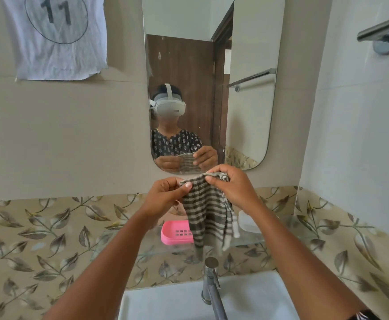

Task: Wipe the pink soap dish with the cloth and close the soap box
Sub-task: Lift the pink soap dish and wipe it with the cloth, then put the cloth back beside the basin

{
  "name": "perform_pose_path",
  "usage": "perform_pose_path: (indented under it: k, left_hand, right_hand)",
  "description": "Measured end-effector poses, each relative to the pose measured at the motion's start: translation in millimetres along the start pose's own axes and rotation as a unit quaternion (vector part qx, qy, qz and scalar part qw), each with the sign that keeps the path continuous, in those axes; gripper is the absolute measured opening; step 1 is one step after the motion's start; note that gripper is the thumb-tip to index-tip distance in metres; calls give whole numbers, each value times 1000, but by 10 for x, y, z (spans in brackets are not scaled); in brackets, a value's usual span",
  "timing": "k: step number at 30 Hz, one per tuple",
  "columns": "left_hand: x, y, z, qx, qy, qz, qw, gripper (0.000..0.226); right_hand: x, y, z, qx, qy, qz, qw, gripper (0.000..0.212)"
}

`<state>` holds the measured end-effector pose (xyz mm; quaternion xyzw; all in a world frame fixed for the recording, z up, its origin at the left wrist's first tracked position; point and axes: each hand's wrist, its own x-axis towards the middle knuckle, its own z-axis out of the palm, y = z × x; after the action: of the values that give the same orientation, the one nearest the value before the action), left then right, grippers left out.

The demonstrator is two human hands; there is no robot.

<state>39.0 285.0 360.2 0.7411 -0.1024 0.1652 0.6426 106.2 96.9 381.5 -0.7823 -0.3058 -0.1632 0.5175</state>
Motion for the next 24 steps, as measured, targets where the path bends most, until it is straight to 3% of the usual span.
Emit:
perform_pose_path:
  k: [10,24]
  left_hand:
    - [22,53,443,38,37,44,998,15]
    - [-222,-751,2071,54,-182,19,982,7]
  right_hand:
    - [-212,90,-600,-77,24,17,997,22]
    - [-1601,880,-1810,-164,-35,231,958,19]
